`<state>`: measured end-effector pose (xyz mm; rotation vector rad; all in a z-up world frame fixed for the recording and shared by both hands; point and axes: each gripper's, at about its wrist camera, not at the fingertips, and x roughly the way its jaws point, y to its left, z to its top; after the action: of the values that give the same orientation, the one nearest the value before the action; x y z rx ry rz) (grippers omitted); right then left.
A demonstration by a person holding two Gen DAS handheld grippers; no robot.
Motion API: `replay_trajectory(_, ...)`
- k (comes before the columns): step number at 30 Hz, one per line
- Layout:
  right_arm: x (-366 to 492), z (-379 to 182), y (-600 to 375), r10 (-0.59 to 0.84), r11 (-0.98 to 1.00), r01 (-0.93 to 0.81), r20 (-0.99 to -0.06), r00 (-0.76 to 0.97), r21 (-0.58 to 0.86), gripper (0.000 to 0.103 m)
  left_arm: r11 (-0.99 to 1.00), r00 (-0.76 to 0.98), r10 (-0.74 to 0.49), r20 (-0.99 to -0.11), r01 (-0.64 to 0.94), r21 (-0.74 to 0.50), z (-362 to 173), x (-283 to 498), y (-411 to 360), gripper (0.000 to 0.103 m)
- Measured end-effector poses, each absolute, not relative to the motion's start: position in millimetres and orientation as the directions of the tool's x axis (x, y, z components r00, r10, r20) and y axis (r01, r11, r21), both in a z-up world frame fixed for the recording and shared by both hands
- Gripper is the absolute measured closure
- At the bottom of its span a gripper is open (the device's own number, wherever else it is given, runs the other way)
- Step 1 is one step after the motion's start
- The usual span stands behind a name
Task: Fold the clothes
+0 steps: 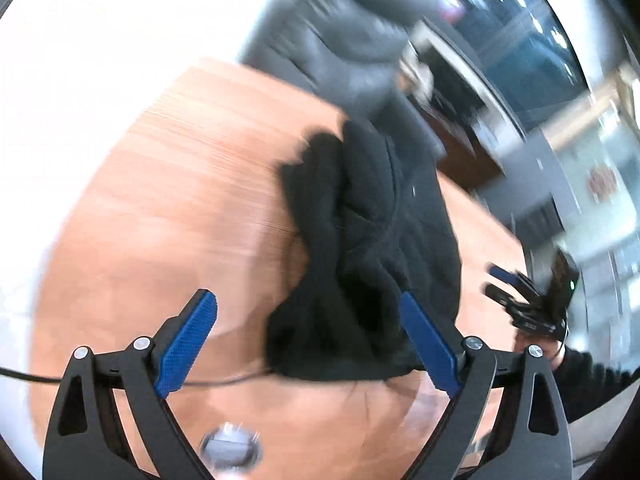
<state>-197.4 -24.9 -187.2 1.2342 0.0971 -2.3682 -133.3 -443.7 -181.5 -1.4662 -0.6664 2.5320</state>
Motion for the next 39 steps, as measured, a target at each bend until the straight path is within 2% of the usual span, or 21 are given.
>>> replay_trajectory(4, -210.0, -115.0, 44.3, -0.398, -0.881, 0.452, -0.733, -0.552, 0.137, 0.027, -0.876, -0.615, 0.178, -0.768, 0.257, -0.409, -122.1, -45.7, -495.2, 0.009)
replay_trajectory(6, -203.0, -88.0, 59.3, -0.396, -0.879, 0.465, -0.707, -0.586, 0.106, 0.027, -0.875, -0.646, 0.074, -0.76, 0.323, -0.36, -92.9, -14.7, -501.3, 0.009)
replay_trajectory(9, -183.8, -49.9, 78.1, -0.407, -0.873, 0.478, -0.676, -0.614, 0.092, 0.027, -0.855, -0.671, -0.047, -0.74, 0.41, -0.317, -60.9, 25.2, -492.4, 0.003)
replay_trajectory(11, -151.5, -26.5, 94.7, -0.446, -0.859, 0.499, -0.644, -0.621, 0.114, 0.027, -0.859, -0.661, -0.053, -0.749, 0.412, -0.303, -55.4, 48.4, -488.1, 0.003)
replay_trajectory(16, -126.7, -14.9, 82.9, -0.514, -0.819, 0.559, -0.597, -0.616, 0.128, 0.026, -0.924, -0.654, -0.038, -0.756, 0.311, -0.223, -40.2, 53.1, -403.6, 0.003)
replay_trajectory(18, -110.2, -9.9, 64.6, -0.524, -0.803, 0.584, -0.604, -0.6, 0.116, 0.023, -0.939, -0.658, -0.038, -0.752, 0.28, -0.197, -38.7, 50.5, -360.0, 0.002)
replay_trajectory(21, -90.5, -7.7, 37.3, -0.517, -0.79, 0.607, -0.627, -0.582, 0.088, 0.017, -0.953, -0.655, -0.102, -0.749, 0.279, -0.114, -37.0, 45.1, -292.1, 0.0)
replay_trajectory(24, -78.0, -12.2, 14.1, -0.478, -0.798, 0.599, -0.68, -0.555, 0.072, 0.017, -0.958, -0.646, -0.151, -0.748, 0.283, -0.051, -36.8, 44.8, -239.8, 0.0)
replay_trajectory(27, -75.0, -19.2, -2.1, -0.436, -0.815, 0.575, -0.729, -0.528, 0.071, 0.017, -0.954, -0.628, -0.162, -0.761, 0.296, -0.042, -44.6, 40.8, -203.2, 0.0)
replay_trajectory(31, -71.0, -21.7, -17.8, -0.386, -0.818, 0.576, -0.756, -0.528, 0.016, 0.017, -0.934, -0.608, -0.245, -0.755, 0.357, 0.016, -44.7, 39.9, -177.1, 0.0)
replay_trajectory(39, -61.1, -14.0, -29.3, -0.311, -0.812, 0.578, -0.778, -0.546, -0.081, 0.017, -0.897, -0.612, -0.275, -0.741, 0.441, -0.031, -27.8, 45.5, -174.8, 0.0)
